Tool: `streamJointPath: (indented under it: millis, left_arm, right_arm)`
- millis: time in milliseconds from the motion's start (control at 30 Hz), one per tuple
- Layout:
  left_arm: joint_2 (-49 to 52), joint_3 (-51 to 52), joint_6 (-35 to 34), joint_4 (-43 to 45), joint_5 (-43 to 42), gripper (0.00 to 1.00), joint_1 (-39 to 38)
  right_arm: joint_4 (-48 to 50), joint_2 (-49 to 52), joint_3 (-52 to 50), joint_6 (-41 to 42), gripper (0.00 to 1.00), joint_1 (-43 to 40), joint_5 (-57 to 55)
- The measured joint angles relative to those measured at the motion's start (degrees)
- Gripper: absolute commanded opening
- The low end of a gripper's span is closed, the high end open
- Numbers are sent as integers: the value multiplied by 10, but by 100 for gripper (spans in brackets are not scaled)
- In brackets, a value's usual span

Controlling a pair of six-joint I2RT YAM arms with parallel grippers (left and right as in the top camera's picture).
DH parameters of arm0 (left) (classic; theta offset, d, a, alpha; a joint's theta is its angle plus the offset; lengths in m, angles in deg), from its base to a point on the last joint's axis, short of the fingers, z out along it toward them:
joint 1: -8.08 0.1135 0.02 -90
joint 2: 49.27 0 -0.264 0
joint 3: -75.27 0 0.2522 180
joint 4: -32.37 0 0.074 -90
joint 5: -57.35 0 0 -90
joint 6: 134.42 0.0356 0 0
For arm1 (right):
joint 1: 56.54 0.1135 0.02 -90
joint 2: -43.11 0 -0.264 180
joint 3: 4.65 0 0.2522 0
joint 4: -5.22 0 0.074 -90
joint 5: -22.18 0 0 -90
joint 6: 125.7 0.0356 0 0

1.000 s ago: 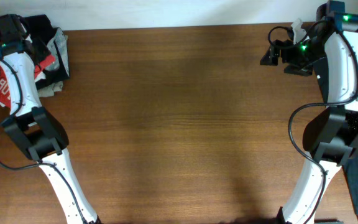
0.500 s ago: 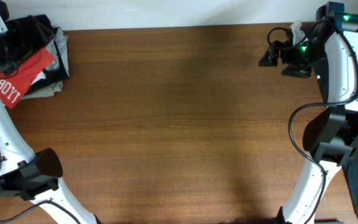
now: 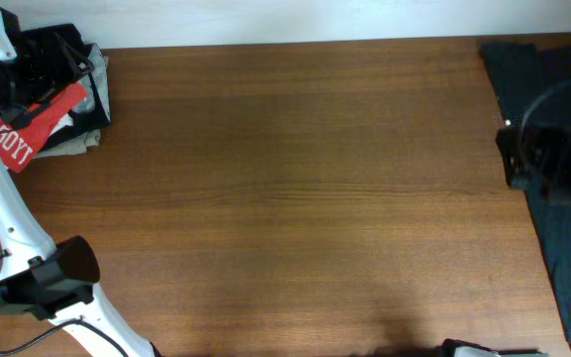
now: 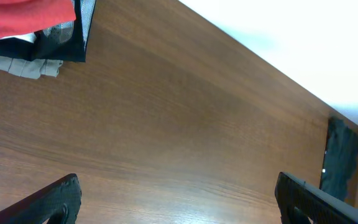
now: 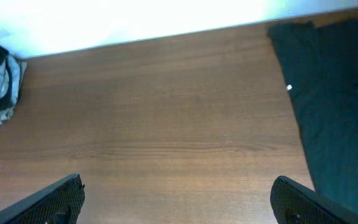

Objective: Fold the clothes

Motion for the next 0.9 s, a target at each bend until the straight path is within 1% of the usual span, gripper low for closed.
streamJointPath:
  millis: [67,167,467,533,567,600,633,700,733,767,800,833,867,900]
  left_arm:
    - [0,0,0,0,0,99,0]
    - [0,0,0,0,0,99,0]
    - [0,0,0,0,0,99,0]
    - [0,0,0,1,0,99,0]
    - [0,0,0,1,0,99,0]
    - [0,0,0,1,0,99,0]
    - [0,0,0,1,0,99,0]
    - [0,0,0,1,-1,99,0]
    - [0,0,0,1,-2,99,0]
    - [0,0,0,1,-2,99,0]
    - [0,0,0,2,-2,99,0]
    - [0,0,0,1,-2,99,0]
    - [0,0,0,1,-2,99,0]
    - [0,0,0,1,-2,99,0]
  right_arm:
    - [0,-48,-1,3,99,0,-2]
    - [0,-88,-1,5,99,0,-4]
    - [0,-84,-1,5,99,0,-4]
    - [0,-98,-17,5,99,0,3]
    - [5,-118,-42,5,99,0,7]
    - [13,-143,-77,5,99,0,7]
    - [57,-177,-126,5,99,3,10]
    - [158,-254,-247,5,99,36,11]
    - [233,-301,-328,6,99,64,11]
    - [283,-352,-416,5,99,90,12]
    - [378,-404,-510,5,99,109,12]
    - [466,-466,-628,5,99,126,11]
    - [516,-506,-698,5,99,133,11]
    - [594,-546,-782,5,98,137,12]
